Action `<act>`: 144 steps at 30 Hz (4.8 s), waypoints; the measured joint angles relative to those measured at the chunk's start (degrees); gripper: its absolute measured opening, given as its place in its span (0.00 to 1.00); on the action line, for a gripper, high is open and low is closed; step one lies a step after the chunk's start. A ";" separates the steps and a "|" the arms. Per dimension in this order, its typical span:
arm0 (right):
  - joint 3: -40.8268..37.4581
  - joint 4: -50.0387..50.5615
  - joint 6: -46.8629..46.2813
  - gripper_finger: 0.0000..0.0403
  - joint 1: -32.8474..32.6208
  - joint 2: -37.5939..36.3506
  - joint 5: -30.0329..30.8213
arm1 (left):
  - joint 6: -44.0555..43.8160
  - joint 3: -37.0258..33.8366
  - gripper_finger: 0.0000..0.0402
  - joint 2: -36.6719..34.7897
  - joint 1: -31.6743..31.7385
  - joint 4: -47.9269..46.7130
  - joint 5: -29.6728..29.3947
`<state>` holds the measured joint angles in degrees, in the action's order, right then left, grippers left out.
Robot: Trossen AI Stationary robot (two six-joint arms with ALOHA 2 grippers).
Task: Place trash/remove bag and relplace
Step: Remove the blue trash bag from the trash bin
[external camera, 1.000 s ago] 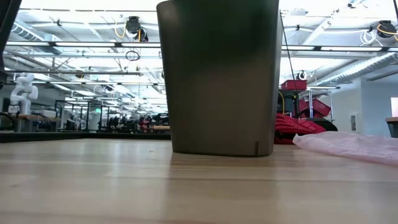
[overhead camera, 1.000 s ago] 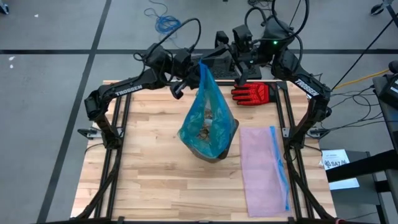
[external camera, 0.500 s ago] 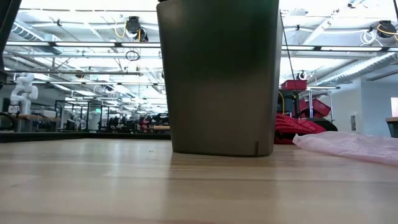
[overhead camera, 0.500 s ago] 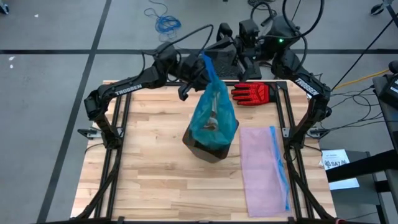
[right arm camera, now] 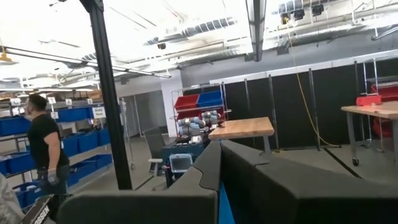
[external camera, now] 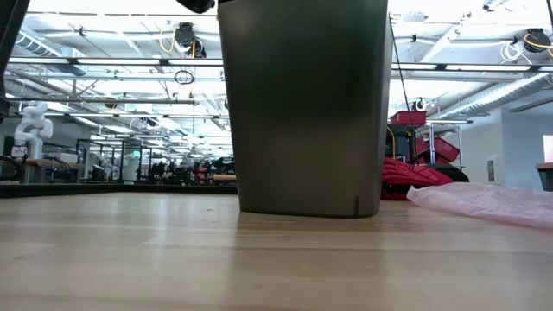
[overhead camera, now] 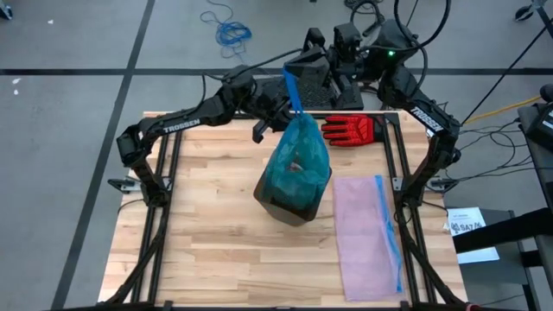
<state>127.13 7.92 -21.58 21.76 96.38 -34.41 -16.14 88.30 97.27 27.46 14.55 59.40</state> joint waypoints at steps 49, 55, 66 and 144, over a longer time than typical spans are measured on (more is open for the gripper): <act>0.04 60.61 21.13 0.41 -16.91 -7.37 30.19 | 6.09 -4.93 0.00 -13.14 20.05 -21.21 -5.38; 0.04 60.82 28.40 0.41 -25.06 -3.77 46.59 | 6.22 -4.93 0.00 -13.14 23.69 -21.05 -7.41; 0.02 47.86 46.29 0.41 -31.21 9.97 66.03 | 8.08 -4.93 0.00 -13.14 25.58 -21.09 -7.98; 7.87 55.83 -0.68 0.00 -9.73 -1.68 29.57 | 14.94 -7.69 0.05 -24.22 13.26 -38.96 -26.44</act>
<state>135.00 63.75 -22.26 12.03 94.70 -4.84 -1.20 80.61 73.05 40.72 -24.41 32.96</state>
